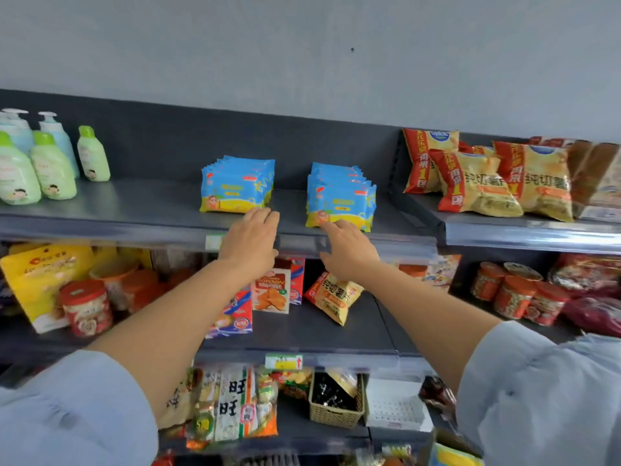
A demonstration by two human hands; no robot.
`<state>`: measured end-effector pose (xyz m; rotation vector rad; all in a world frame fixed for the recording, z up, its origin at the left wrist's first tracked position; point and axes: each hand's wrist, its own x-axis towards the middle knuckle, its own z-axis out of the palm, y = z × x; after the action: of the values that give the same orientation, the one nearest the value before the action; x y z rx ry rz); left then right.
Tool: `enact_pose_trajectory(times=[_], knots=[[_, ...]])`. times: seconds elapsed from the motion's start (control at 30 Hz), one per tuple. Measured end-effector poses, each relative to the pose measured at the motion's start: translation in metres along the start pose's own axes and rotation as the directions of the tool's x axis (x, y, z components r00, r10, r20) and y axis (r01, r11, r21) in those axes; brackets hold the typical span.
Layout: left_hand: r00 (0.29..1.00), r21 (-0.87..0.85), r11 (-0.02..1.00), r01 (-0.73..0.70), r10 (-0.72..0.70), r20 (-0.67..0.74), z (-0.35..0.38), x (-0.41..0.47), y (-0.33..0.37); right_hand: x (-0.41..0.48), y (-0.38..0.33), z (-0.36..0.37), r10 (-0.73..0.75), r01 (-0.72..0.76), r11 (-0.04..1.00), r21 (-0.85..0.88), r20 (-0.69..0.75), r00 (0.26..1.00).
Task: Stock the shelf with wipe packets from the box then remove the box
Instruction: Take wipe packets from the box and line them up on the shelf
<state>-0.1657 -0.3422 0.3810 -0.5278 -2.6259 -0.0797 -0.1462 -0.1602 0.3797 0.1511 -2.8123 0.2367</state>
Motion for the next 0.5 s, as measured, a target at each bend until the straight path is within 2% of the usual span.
enact_pose_trajectory(times=[0.37,0.5], knots=[[0.984,-0.018,0.998,-0.065,0.067,0.164,0.038,-0.075,0.109,-0.111,0.089,0.012,0.071,-0.047,0.991,-0.126,0.188,0.98],[0.97,-0.064,0.993,-0.098,0.11,0.219,0.061,-0.09,0.135,-0.143,0.114,0.024,0.13,-0.108,0.988,-0.109,0.221,0.967]])
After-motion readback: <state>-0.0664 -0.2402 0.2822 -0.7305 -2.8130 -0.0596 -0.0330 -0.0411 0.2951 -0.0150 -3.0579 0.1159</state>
